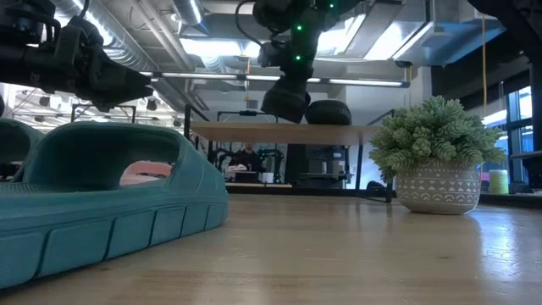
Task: Pick and place slides into the shelf
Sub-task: Put the black slide on the shelf
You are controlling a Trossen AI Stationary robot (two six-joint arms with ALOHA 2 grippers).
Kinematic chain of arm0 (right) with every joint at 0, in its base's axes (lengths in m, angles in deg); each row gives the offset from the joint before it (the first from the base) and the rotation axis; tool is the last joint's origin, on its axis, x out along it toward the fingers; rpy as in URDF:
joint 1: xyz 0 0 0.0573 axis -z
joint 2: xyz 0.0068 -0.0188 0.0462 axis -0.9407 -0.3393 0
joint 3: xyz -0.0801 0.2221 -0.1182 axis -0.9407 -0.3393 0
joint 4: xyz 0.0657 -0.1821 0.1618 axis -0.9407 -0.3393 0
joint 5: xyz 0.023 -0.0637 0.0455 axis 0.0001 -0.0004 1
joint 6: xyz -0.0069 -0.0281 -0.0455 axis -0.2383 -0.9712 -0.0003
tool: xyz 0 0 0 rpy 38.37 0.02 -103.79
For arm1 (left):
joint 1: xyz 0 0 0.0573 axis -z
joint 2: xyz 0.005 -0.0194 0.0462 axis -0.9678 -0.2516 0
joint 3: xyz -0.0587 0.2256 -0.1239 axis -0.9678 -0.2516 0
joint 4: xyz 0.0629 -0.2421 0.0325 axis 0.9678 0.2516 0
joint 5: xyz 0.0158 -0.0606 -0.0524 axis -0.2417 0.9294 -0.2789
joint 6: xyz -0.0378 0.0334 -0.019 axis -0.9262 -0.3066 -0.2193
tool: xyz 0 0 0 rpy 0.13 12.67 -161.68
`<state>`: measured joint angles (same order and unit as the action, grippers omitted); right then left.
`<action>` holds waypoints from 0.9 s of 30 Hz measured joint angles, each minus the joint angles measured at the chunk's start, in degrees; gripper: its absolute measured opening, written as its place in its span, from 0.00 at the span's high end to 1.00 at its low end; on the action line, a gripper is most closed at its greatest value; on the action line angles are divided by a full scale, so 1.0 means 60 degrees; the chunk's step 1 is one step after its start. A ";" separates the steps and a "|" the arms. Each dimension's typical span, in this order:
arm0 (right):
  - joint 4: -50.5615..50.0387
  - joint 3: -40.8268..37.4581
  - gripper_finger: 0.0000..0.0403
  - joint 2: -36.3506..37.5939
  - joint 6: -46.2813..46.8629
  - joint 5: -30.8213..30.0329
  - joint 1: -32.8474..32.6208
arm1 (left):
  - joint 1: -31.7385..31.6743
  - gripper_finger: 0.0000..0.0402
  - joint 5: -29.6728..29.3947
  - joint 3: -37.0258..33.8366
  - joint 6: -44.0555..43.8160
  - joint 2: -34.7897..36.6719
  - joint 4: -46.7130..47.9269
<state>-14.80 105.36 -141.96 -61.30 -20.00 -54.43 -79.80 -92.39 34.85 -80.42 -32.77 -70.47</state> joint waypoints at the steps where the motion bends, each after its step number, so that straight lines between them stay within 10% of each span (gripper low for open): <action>1: 0.0000 0.0000 0.96 0.0000 -0.0001 0.0120 0.0002 | -0.0001 0.52 0.0000 0.0001 0.0000 0.0000 -0.0003; 27: -0.0007 -0.0015 0.86 0.0000 0.0308 0.0477 0.0004 | -0.0001 0.52 0.0000 -0.0003 0.0000 0.0000 -0.0003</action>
<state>-14.84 105.28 -141.96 -59.46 -17.14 -54.41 -79.81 -92.39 34.83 -80.42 -32.77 -70.48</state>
